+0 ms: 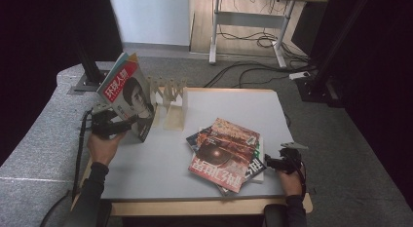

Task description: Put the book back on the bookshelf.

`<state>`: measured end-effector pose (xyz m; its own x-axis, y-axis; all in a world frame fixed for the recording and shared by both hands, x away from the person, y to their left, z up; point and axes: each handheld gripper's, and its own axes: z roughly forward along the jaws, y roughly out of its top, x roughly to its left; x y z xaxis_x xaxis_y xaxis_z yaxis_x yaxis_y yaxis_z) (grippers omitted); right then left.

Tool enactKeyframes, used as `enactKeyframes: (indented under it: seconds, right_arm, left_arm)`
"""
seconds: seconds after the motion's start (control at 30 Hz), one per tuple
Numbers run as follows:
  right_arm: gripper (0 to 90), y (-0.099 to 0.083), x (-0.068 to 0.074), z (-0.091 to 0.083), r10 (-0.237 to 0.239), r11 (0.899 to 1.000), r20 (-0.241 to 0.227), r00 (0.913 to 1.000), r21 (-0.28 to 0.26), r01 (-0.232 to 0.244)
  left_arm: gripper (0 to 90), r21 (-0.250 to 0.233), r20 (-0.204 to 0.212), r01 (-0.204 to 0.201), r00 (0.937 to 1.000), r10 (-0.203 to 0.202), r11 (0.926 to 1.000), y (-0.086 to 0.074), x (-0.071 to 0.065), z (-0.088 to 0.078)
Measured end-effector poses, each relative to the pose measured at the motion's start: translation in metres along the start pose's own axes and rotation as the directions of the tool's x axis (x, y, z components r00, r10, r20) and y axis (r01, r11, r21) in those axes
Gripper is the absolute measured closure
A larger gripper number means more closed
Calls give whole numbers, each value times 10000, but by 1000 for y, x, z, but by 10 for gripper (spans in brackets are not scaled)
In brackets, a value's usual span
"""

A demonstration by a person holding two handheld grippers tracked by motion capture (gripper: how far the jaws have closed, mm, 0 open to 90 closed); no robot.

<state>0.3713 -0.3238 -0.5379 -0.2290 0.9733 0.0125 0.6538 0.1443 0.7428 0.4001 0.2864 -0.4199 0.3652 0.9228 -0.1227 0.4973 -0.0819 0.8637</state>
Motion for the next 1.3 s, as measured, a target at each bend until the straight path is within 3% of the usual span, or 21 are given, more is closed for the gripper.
enactKeyframes:
  seconds: [0.33, 0.43, 0.53, 0.83, 1.0, 1.1, 1.23, 1.3]
  right_arm:
    - [117, 0, 0, 0, -11, 10000, 2, 10000, 3, 11]
    - [117, 0, 0, 0, -11, 10000, 1, 10000, 1, 11]
    - [117, 0, 0, 0, -12, 10000, 2, 10000, 1, 12]
    - [117, 0, 0, 0, -12, 10000, 4, 10000, 1, 12]
    - [117, 0, 0, 0, -12, 10000, 1, 10000, 0, 12]
    - [116, 0, 0, 0, -10, 10000, -4, 10000, 0, 10]
    - [116, 0, 0, 0, -7, 10000, -4, 10000, 1, 7]
    - [116, 0, 0, 0, -7, 10000, -5, 10000, 1, 7]
  left_arm:
    - [45, 641, 436, -590, 9975, 562, 9962, -18, -15, -9]
    - [19, 684, 454, -730, 9965, 700, 9950, -25, -18, -11]
    - [6, 620, 738, -706, 9951, 660, 9956, -33, -20, -12]
    - [0, 1080, 1554, -1083, 9837, 908, 9882, -56, -33, -8]
    - [0, 1488, 2063, -1335, 9732, 1013, 9798, -70, -46, 5]
    - [0, 1661, 2215, -1380, 9701, 995, 9764, -75, -49, 10]
    - [0, 2112, 2218, -1767, 9665, 1289, 9613, -85, -56, 20]
    - [0, 2227, 2279, -1755, 9658, 1238, 9589, -90, -58, 25]
